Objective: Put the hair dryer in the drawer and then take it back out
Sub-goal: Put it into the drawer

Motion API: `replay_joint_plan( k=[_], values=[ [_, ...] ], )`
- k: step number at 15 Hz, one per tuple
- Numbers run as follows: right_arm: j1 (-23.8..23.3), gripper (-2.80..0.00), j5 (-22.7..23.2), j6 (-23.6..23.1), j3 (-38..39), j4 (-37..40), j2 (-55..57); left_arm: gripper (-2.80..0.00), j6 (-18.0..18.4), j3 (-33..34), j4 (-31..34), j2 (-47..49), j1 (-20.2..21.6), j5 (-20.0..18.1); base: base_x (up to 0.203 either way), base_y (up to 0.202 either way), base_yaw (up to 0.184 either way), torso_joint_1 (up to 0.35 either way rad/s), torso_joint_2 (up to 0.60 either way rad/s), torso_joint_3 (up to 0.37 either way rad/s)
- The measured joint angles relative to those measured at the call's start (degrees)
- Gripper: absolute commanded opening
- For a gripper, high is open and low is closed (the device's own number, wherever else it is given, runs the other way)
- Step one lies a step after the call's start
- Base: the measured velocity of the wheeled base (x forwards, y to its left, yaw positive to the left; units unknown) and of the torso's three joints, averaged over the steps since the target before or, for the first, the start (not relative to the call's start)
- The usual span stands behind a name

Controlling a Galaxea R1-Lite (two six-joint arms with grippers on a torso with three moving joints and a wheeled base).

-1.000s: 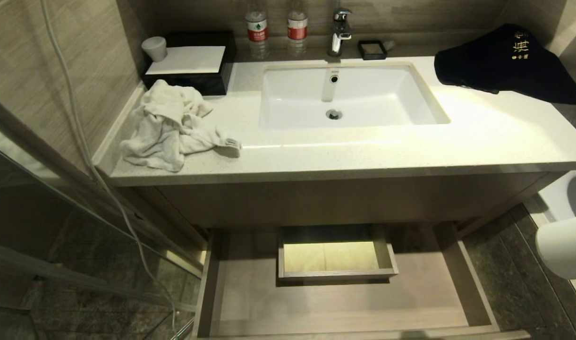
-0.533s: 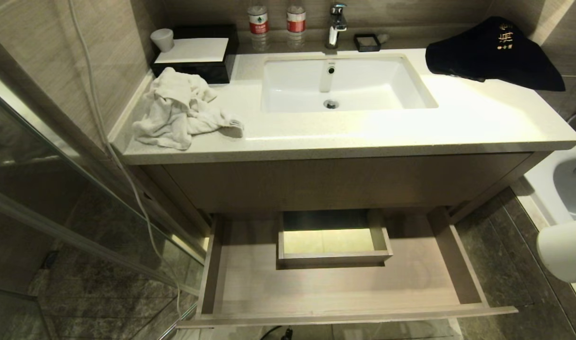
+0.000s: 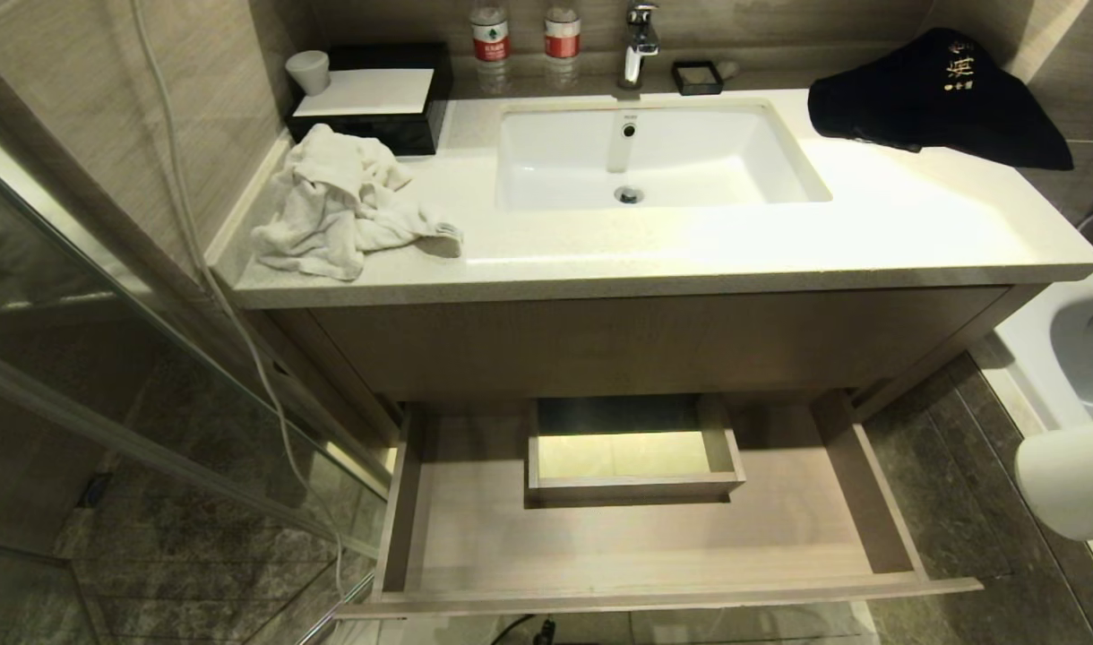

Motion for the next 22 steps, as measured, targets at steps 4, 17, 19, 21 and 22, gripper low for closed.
replay_joint_plan(
  k=[4, 17, 19, 21, 22],
  values=[
    [0.0, -2.80, 0.0, 0.0, 0.4, -0.1, -0.4, -2.80, 0.0, 0.0, 0.1, 0.0, 0.0, 0.0, 0.000, 0.000, 0.000, -0.154, 0.33, 0.157],
    [0.0, -2.80, 0.1, 0.1, 4.5, -2.0, -3.0, -2.80, 0.0, 0.0, 0.0, 0.0, 0.0, 0.0, 0.000, 0.000, 0.000, -0.222, 0.45, 0.219],
    [0.1, -2.80, 0.2, 0.1, 4.9, -2.1, -3.4, -2.80, 0.0, 0.0, 0.1, 0.0, 0.0, 0.0, 0.000, 0.000, 0.000, -0.277, 0.54, 0.256],
    [0.2, -2.80, 0.2, 0.1, 4.9, -2.3, -3.5, -2.80, 0.0, 0.0, 0.0, 0.0, 0.0, 0.0, 0.000, 0.000, 0.000, -0.280, 0.53, 0.252],
    [0.2, -2.80, 0.2, 0.2, 5.0, -2.5, -3.6, -2.80, 0.0, 0.0, 0.0, 0.0, 0.0, 0.0, 0.000, 0.000, 0.000, -0.265, 0.53, 0.249]
  ],
)
